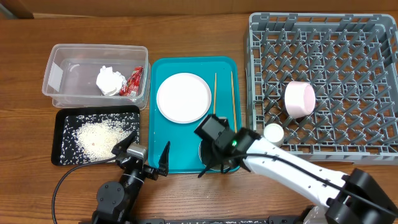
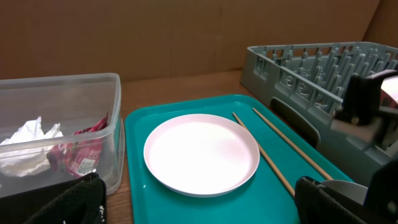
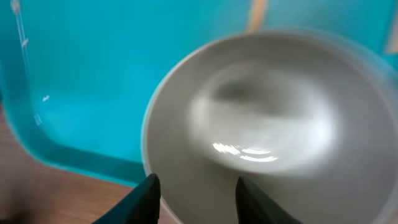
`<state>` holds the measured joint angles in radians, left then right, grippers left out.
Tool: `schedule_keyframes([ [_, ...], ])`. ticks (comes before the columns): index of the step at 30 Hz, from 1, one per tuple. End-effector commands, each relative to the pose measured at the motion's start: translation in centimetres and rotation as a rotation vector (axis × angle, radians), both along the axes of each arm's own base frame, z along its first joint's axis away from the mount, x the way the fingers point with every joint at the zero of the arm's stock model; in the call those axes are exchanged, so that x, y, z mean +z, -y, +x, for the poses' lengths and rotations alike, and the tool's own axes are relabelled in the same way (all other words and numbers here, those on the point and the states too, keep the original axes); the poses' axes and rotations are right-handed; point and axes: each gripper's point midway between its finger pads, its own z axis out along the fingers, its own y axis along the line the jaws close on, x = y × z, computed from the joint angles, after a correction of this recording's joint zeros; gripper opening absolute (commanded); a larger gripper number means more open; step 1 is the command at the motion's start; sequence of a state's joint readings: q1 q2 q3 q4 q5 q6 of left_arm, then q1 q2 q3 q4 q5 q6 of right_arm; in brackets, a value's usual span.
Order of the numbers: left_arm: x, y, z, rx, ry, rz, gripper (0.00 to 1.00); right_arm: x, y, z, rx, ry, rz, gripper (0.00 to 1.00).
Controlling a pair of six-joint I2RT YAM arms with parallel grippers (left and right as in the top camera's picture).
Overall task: Sort waste into correct bins and load items into the dishwasher
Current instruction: 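Grasp the white bowl on the teal tray with the right gripper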
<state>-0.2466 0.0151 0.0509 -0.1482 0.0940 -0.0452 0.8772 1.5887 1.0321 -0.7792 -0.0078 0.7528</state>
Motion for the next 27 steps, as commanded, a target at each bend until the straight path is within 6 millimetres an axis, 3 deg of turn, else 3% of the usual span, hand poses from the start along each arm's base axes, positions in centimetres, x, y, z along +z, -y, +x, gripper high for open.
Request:
schedule_keyframes([
  [1, -0.3, -0.1, 0.1, 0.005, 0.005, 0.003, 1.00, 2.8, 1.0, 3.2, -0.040, 0.104, -0.027, 0.32],
  [4, -0.3, -0.1, 0.1, 0.005, 0.005, 0.003, 1.00, 2.2, 2.6, 3.2, -0.107, 0.053, -0.052, 0.05],
  [7, -0.3, -0.1, 0.1, 0.005, 0.005, 0.003, 1.00, 0.8, 3.3, 2.5, -0.163, 0.008, -0.070, 0.04],
  [9, -0.3, -0.1, 0.1, 0.006, 0.005, 0.003, 1.00, -0.5, 2.7, 1.7, -0.168, -0.028, -0.060, 0.04],
  [13, -0.3, -0.1, 0.1, 0.005, 0.005, 0.003, 1.00, -2.5, -0.5, 0.3, -0.107, -0.099, 0.022, 0.04],
  [15, -0.3, -0.1, 0.1, 0.005, 0.005, 0.003, 1.00, -2.9, -3.1, -0.3, -0.057, -0.128, 0.099, 0.04],
  [18, -0.3, -0.1, 0.1, 0.005, 0.005, 0.003, 1.00, -2.1, -7.7, -1.0, 0.114, -0.130, 0.275, 0.04],
  [20, -0.3, -0.1, 0.1, 0.005, 0.005, 0.003, 1.00, -1.3, -8.9, -0.7, 0.173, -0.089, 0.321, 0.04],
  [24, -0.3, -0.1, 0.1, 0.005, 0.005, 0.003, 1.00, 0.0, -6.9, 2.0, 0.112, -0.021, 0.250, 0.15],
  [27, -0.3, -0.1, 0.1, 0.005, 0.005, 0.003, 1.00, 2.6, -4.9, 4.0, 0.168, 0.041, 0.230, 0.30],
])
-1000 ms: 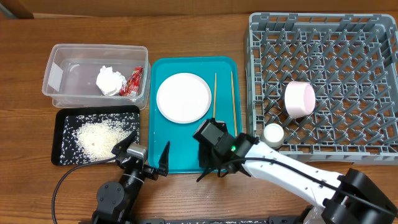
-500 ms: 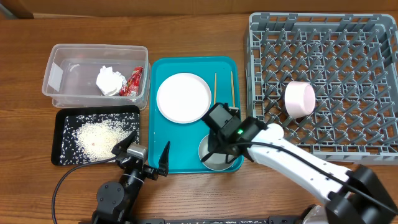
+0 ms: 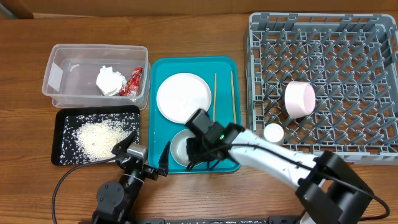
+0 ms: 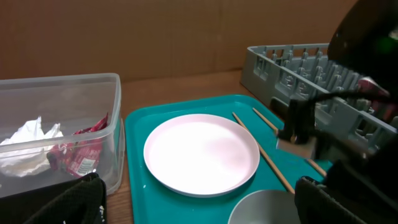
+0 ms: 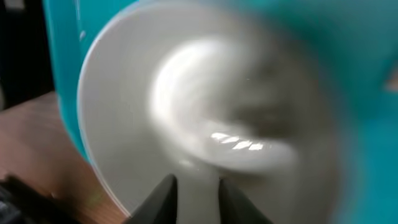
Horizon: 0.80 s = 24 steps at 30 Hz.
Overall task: Sort waste into correct bins and load items into the dishwasher
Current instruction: 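Grasp the white bowl on the teal tray with the right gripper, then carry the white bowl into the grey rack and release it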
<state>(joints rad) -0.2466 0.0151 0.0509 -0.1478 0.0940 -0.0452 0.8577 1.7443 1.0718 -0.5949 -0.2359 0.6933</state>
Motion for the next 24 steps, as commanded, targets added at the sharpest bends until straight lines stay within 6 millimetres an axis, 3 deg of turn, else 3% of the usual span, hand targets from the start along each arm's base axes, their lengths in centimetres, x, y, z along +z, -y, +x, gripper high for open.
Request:
schedule_keyframes([
  [1, -0.3, -0.1, 0.1, 0.005, 0.004, 0.004, 1.00, 5.5, 1.1, 4.1, 0.059, 0.166, 0.052, 0.34],
  [4, -0.3, -0.1, 0.1, 0.006, 0.004, 0.004, 1.00, 7.3, 3.0, 5.4, 0.051, 0.201, 0.049, 0.47],
  [7, -0.3, -0.1, 0.1, 0.005, 0.004, 0.004, 1.00, 6.9, 4.7, 5.9, 0.012, 0.174, 0.022, 0.51],
  [12, -0.3, -0.1, 0.1, 0.005, 0.005, 0.004, 1.00, 3.9, 5.6, 4.4, 0.021, 0.090, -0.040, 0.41],
  [17, -0.3, -0.1, 0.1, 0.005, 0.004, 0.004, 1.00, -0.2, 4.8, 1.4, 0.056, -0.020, -0.105, 0.37],
  [20, -0.3, -0.1, 0.1, 0.005, 0.004, 0.004, 1.00, -1.2, 4.2, 0.7, 0.080, -0.036, -0.119, 0.36],
  [23, -0.3, -0.1, 0.1, 0.005, 0.004, 0.004, 1.00, -1.8, 3.7, 0.4, 0.064, -0.047, -0.127, 0.19],
  [24, -0.3, -0.1, 0.1, 0.005, 0.004, 0.004, 1.00, -1.9, 3.9, 0.5, 0.052, -0.042, -0.143, 0.06],
])
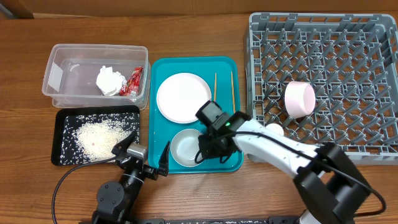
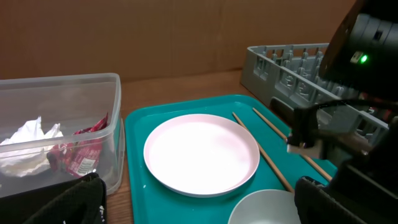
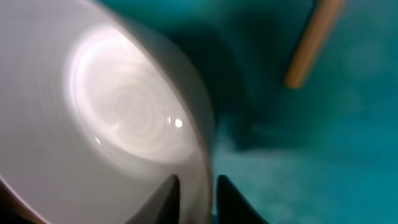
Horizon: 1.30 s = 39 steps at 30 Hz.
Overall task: Sort waste into correct bins and load items into the dishwasher
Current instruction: 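Carry the white bowl into the grey rack and release it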
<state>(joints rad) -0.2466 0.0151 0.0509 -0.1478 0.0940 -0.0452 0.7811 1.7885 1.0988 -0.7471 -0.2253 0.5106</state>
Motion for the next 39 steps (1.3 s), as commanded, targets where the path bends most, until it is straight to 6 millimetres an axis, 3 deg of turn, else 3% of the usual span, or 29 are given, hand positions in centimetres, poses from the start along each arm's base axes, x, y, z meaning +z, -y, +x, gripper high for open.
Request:
schedule_keyframes([
  [1, -0.3, -0.1, 0.1, 0.005, 0.004, 0.004, 1.00, -0.2, 0.4, 0.3, -0.057, 0.013, -0.040, 0.04],
  [5, -0.3, -0.1, 0.1, 0.005, 0.004, 0.004, 1.00, 1.8, 3.0, 2.2, -0.144, 0.109, -0.147, 0.04],
  [10, -0.3, -0.1, 0.1, 0.005, 0.004, 0.004, 1.00, 10.0, 7.3, 6.5, -0.271, 0.379, -0.223, 0.04],
  [13, -0.3, -0.1, 0.1, 0.005, 0.004, 0.004, 1.00, 16.8, 12.5, 9.5, -0.420, 0.634, -0.335, 0.04],
  [14, -0.3, -0.1, 0.1, 0.005, 0.004, 0.004, 1.00, 19.6, 15.0, 10.4, -0.497, 0.744, -0.396, 0.04],
  [15, -0.3, -0.1, 0.1, 0.005, 0.004, 0.004, 1.00, 20.8, 16.4, 10.7, -0.537, 0.797, -0.431, 0.04],
  [18, -0.3, -0.1, 0.1, 0.005, 0.004, 0.004, 1.00, 25.9, 23.2, 10.9, -0.734, 0.993, -0.627, 0.04],
  [21, -0.3, -0.1, 0.1, 0.005, 0.004, 0.004, 1.00, 28.5, 28.6, 10.3, -0.876, 1.070, -0.825, 0.04],
  [23, -0.3, -0.1, 0.1, 0.005, 0.004, 0.004, 1.00, 28.7, 31.4, 9.9, -0.937, 1.053, -0.916, 0.04],
  [29, -0.3, -0.1, 0.1, 0.006, 0.004, 0.004, 1.00, 26.4, 38.7, 8.8, -1.079, 0.866, -1.053, 0.04],
  [35, -0.3, -0.1, 0.1, 0.005, 0.004, 0.004, 1.00, 22.6, 43.3, 8.1, -1.136, 0.669, -1.145, 0.04],
  [39, -0.3, -0.1, 0.1, 0.005, 0.004, 0.004, 1.00, 19.6, 44.6, 7.9, -1.078, 0.529, -1.230, 0.04],
])
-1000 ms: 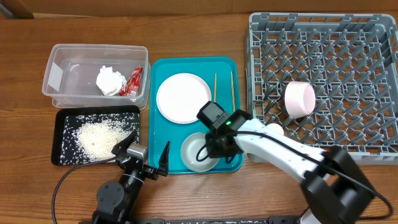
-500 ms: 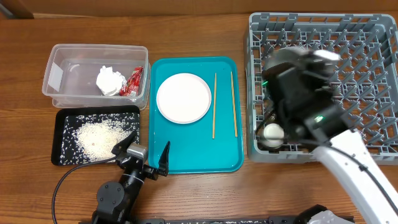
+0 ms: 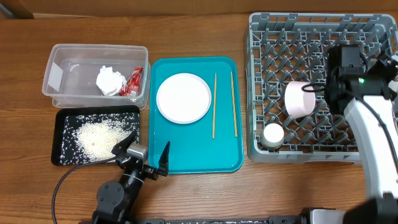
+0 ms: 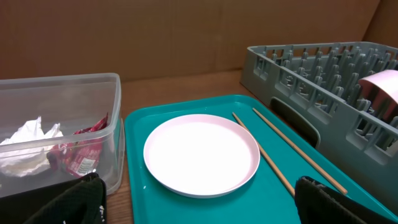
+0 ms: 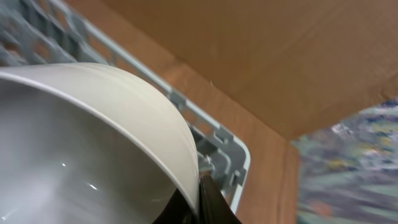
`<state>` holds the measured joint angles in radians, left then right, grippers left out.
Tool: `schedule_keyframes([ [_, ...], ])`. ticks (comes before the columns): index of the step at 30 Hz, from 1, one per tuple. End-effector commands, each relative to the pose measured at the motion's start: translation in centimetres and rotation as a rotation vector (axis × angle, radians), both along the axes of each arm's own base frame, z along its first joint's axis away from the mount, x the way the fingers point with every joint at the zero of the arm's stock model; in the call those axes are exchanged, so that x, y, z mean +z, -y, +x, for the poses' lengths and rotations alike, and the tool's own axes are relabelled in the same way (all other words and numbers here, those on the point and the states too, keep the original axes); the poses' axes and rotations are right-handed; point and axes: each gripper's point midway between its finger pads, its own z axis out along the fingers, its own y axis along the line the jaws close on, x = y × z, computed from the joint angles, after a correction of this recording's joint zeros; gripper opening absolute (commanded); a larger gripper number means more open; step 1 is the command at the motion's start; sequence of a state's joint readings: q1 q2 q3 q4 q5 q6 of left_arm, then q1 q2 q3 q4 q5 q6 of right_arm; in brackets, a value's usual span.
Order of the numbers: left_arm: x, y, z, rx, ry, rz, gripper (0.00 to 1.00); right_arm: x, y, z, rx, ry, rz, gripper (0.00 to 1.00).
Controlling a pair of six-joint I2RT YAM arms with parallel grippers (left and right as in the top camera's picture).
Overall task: Sort waste into correct bins and load items into the dishwasher
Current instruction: 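Carry the white bowl into the grey rack and release it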
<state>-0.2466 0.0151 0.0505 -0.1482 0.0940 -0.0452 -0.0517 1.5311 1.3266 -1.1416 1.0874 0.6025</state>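
Observation:
A white bowl (image 5: 93,137) fills the right wrist view, and my right gripper (image 5: 200,194) is shut on its rim. In the overhead view that arm (image 3: 348,81) hangs over the right part of the grey dish rack (image 3: 280,37), where only a sliver of the bowl (image 3: 390,63) shows. A pink cup (image 3: 299,99) and a small white cup (image 3: 273,133) lie in the rack. The teal tray (image 3: 186,162) holds a white plate (image 3: 183,98) and two chopsticks (image 3: 214,114). My left gripper (image 4: 199,211) stands open at the tray's front edge.
A clear bin (image 3: 62,62) at the back left holds a crumpled tissue (image 3: 109,79) and a red wrapper (image 3: 134,81). A black tray (image 3: 68,152) with rice sits in front of it. A cardboard wall (image 5: 261,56) stands behind the rack.
The bowl has left the front of the teal tray and is now held over the right side of the rack. My right arm has moved there with it. The left arm is unchanged.
My right gripper was open over the bowl at the tray's front right. Then the bowl sat further left in the tray with the gripper at it, then the fingers straddled its rim. Now the bowl is held above the rack.

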Motion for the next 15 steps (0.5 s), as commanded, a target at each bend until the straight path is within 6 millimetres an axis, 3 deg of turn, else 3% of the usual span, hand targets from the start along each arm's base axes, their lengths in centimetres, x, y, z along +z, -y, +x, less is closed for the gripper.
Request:
schedule_keyframes([
  [1, -0.2, -0.1, 0.1, 0.005, 0.005, 0.003, 1.00, -2.0, 0.5, 0.2, -0.017, -0.091, 0.004, 0.04],
  [9, -0.2, -0.1, 0.1, 0.005, 0.005, 0.003, 1.00, -6.3, -1.1, 1.1, 0.031, -0.281, 0.026, 0.04],
  [15, -0.2, -0.1, 0.1, 0.005, 0.005, 0.003, 1.00, -6.9, -3.3, 1.5, 0.064, -0.286, 0.020, 0.04],
])
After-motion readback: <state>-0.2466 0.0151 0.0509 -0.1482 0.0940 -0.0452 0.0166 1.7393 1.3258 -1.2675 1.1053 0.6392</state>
